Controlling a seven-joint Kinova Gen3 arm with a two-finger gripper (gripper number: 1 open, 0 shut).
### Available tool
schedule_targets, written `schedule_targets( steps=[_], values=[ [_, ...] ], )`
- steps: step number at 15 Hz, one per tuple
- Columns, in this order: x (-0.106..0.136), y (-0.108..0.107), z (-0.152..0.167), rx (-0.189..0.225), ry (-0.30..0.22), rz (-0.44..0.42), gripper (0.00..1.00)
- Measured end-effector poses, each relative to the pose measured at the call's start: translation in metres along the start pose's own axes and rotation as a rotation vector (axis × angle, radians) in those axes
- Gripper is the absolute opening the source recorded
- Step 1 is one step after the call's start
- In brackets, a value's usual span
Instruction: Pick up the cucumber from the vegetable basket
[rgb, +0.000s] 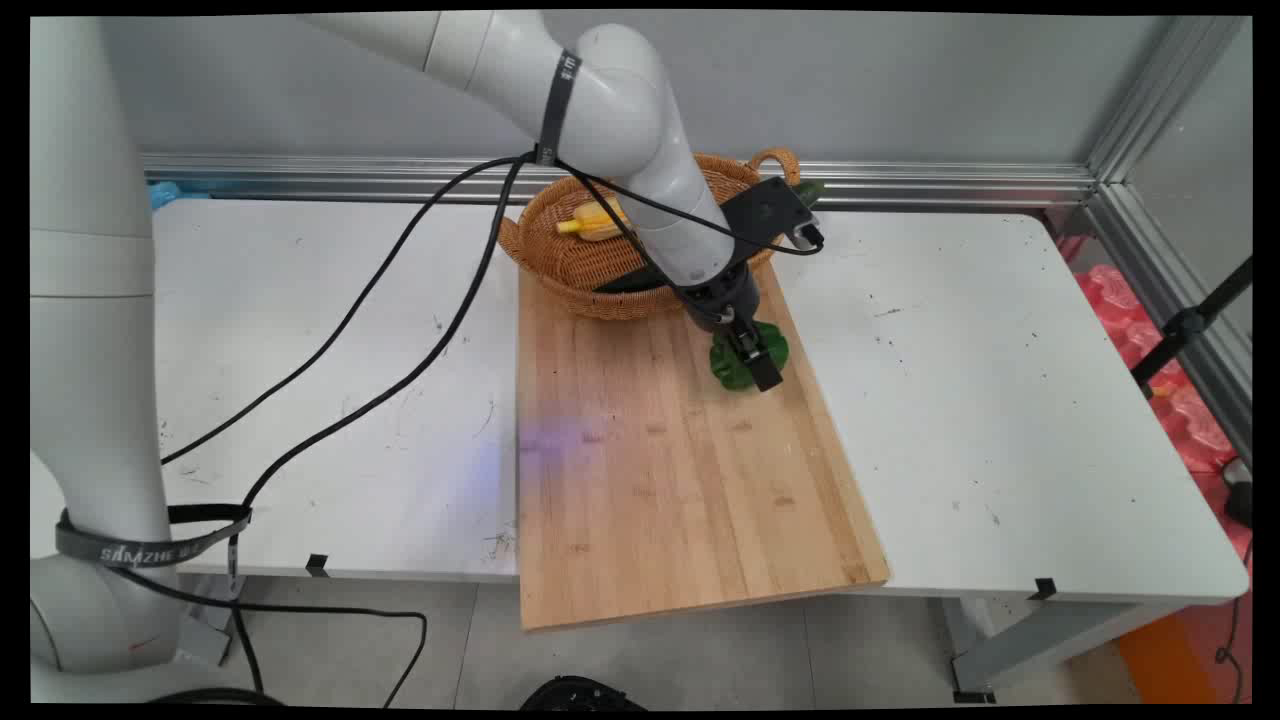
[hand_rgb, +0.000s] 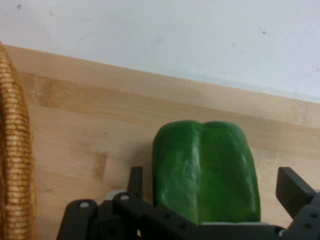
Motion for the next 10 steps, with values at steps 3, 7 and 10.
schedule_targets(
  steps=[3,7,10],
  values=[
    [0.000,0.001,-0.008,-0.005,0.008,0.009,1.00],
    [-0.004,0.006,-0.039,-0.010,0.018,0.026,1.00],
    [-0.016,0.012,-0.077,-0.006,0.009,0.037,1.00]
  ],
)
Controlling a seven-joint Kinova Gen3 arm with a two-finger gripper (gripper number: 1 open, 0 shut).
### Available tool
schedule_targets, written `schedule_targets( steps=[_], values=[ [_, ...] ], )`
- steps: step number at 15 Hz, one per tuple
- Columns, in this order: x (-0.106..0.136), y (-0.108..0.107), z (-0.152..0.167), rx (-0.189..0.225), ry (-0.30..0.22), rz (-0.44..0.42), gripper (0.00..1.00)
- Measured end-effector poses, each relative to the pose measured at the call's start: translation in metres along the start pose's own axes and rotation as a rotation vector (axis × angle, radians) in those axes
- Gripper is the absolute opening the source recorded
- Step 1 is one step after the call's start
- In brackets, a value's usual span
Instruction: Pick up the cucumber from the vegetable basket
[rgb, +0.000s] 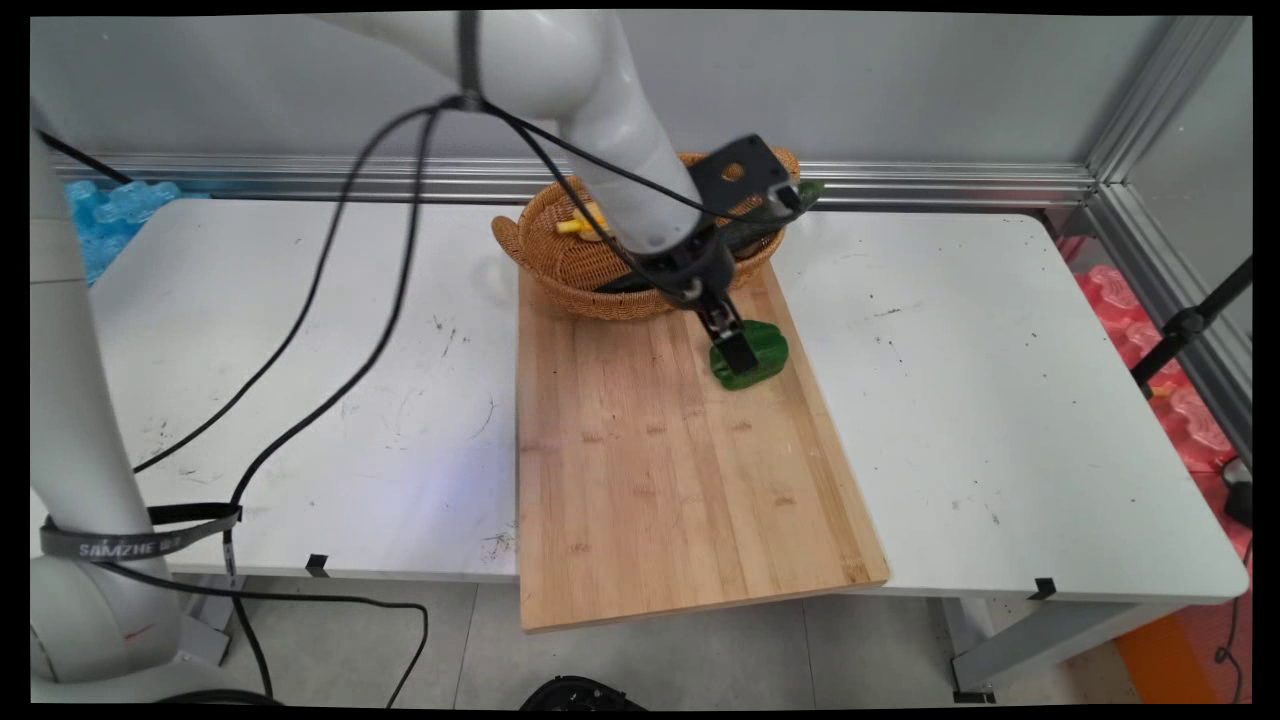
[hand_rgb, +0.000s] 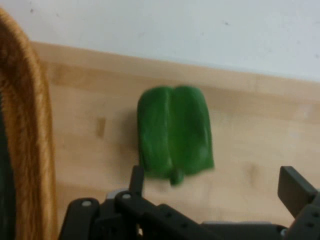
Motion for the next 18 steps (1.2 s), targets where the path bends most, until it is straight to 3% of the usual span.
schedule_targets(
  steps=[12,18],
  values=[
    [-0.071,0.001,-0.127,0.046,-0.058,0.023,1.00],
    [-0.113,-0.011,-0.174,0.071,-0.032,-0.024,1.00]
  ],
)
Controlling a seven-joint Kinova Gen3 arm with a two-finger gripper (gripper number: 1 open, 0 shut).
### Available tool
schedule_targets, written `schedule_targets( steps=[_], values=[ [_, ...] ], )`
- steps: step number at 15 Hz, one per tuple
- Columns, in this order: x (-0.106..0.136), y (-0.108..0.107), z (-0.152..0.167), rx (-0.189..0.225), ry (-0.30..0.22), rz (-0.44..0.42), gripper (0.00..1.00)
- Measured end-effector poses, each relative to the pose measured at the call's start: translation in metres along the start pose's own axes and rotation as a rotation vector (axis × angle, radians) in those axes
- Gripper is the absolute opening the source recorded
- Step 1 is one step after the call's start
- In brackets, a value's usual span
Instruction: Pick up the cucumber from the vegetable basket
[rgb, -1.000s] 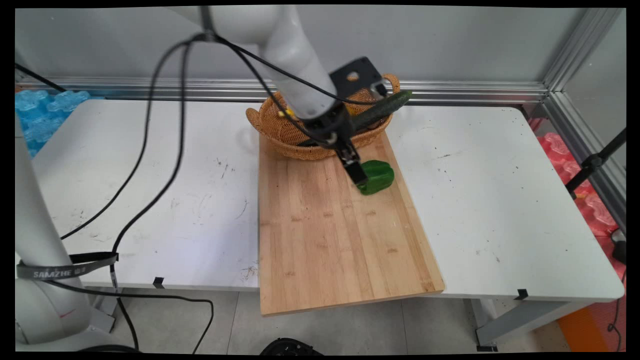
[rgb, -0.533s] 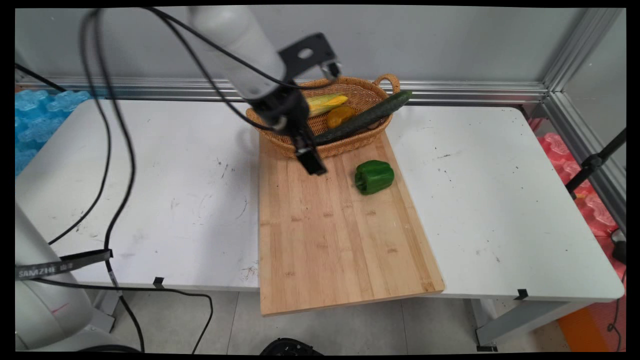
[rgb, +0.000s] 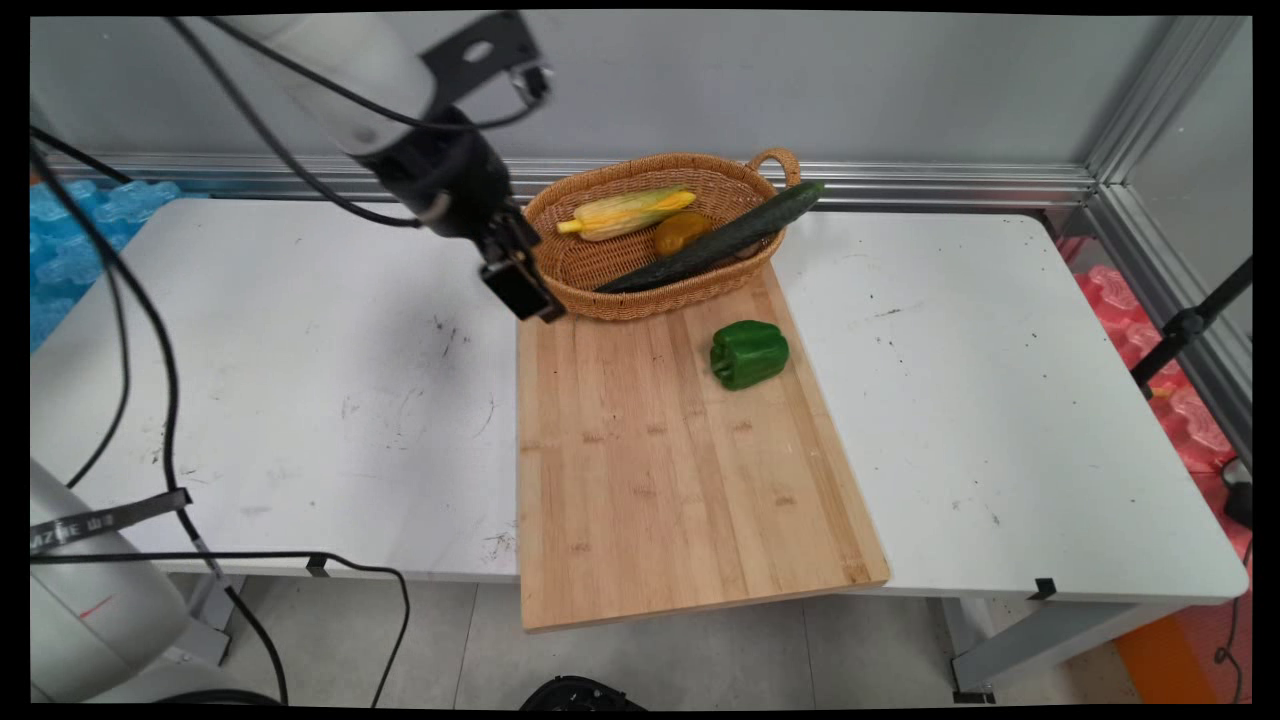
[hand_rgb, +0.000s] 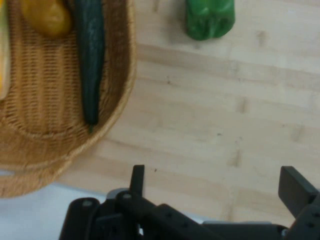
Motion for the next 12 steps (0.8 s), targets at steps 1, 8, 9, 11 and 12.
schedule_targets(
  steps=[1,8,9,11,12],
  values=[
    [-0.007,-0.003,-0.006,0.003,0.011,-0.010,1.00],
    [-0.023,-0.028,-0.014,0.011,0.142,-0.085,1.00],
    [-0.021,-0.031,-0.011,0.011,0.154,-0.090,1.00],
    [-0.016,-0.038,-0.004,0.012,0.179,-0.105,1.00],
    [-0.012,-0.042,0.001,0.013,0.189,-0.112,1.00]
  ],
)
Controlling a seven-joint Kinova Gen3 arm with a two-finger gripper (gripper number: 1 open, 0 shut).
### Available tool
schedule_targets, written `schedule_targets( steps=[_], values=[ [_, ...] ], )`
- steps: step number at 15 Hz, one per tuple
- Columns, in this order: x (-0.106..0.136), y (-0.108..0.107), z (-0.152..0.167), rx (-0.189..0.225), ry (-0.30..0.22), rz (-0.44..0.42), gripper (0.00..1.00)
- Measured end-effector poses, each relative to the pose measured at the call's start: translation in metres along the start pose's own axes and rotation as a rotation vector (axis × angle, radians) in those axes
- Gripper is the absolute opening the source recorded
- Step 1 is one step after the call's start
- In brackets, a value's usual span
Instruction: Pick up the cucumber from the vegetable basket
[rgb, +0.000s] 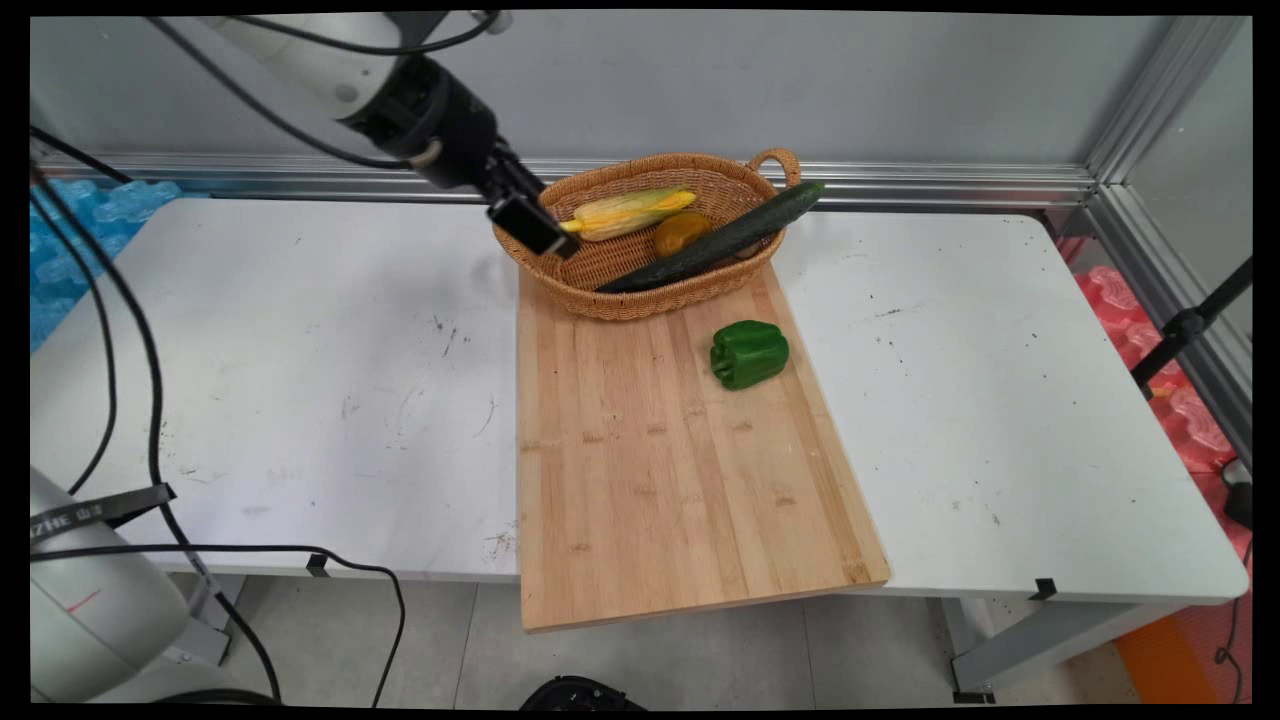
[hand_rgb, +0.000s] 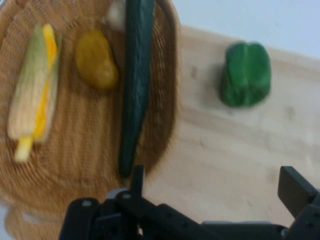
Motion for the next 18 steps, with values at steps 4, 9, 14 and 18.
schedule_targets(
  steps=[4,9,14,18],
  values=[
    [0.015,-0.014,0.027,0.007,0.038,-0.024,1.00],
    [0.038,-0.033,0.075,0.017,0.058,-0.035,1.00],
    [0.058,-0.047,0.127,0.025,0.048,-0.031,1.00],
    [0.071,-0.057,0.166,0.026,0.034,-0.029,1.00]
  ],
)
